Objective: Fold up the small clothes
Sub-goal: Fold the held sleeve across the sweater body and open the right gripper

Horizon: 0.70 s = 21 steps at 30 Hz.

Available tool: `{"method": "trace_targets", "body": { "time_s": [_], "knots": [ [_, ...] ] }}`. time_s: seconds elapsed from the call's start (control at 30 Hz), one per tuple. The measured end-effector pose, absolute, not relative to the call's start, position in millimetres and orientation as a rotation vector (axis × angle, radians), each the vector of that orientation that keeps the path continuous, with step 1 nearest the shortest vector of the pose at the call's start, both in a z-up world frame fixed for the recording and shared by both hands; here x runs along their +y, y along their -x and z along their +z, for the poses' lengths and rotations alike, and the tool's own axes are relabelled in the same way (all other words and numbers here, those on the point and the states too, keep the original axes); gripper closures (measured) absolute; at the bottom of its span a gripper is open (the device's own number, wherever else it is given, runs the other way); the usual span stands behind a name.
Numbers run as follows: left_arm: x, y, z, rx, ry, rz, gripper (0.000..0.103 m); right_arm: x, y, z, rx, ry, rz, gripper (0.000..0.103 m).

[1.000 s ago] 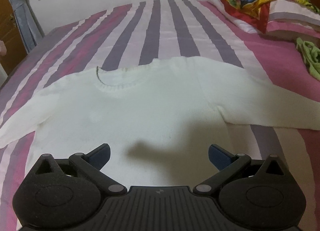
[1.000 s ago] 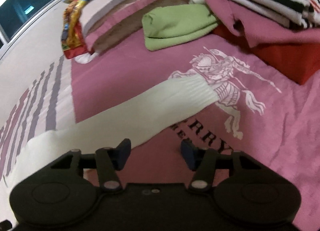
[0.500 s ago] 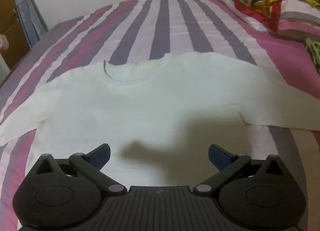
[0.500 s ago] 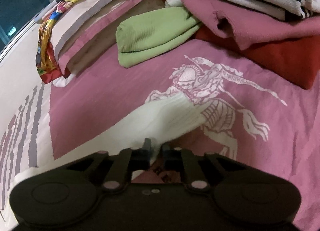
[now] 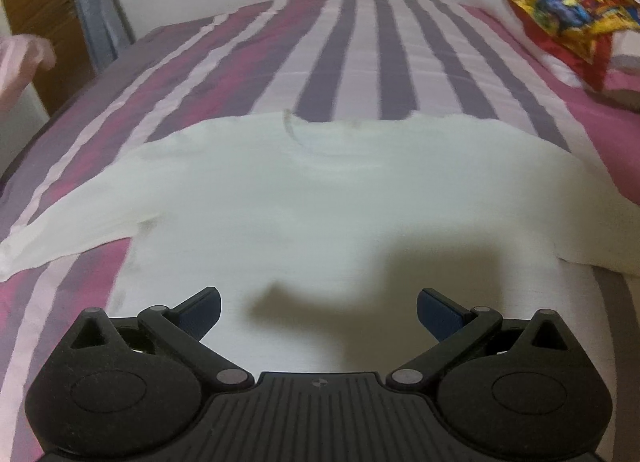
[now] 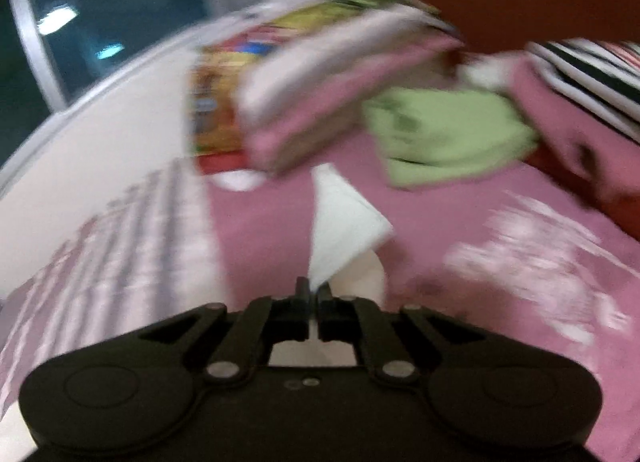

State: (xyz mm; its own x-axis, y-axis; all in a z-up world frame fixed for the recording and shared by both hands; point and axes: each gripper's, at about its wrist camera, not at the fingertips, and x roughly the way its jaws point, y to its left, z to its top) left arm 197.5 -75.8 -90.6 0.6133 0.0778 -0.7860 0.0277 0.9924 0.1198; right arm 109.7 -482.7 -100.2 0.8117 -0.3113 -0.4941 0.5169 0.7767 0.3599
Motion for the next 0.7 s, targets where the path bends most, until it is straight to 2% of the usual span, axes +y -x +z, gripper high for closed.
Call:
{"method": "trace_targets", "body": {
  "time_s": [0.27, 0.43, 0.5, 0.53, 0.6, 0.7],
  "knots": [
    [4, -202, -86, 0.908, -0.033, 0.155, 0.0, -318, -186, -70, 0.431, -0.422, -0.036, 0.098],
    [54, -205, -89, 0.901, 0.03, 0.226, 0.0, -216, -218, -105, 0.59, -0.42, 0.199, 0.097],
    [64, -206, -92, 0.921, 0.064, 0.21, 0.0, -194, -226, -127, 0.68, -0.431, 0.24, 0.083],
    [66, -207, -93, 0.928, 0.079, 0.196, 0.0, -190, -227, -134, 0.709, -0.439, 0.246, 0.067],
    [66, -210, -97, 0.948, 0.117, 0.148, 0.0, -186, -224, -139, 0.728, -0.455, 0.257, 0.048],
    [53, -220, -103, 0.997, 0.161, 0.063, 0.0, -196, -205, -123, 0.682, -0.447, 0.242, 0.045]
  ]
}}
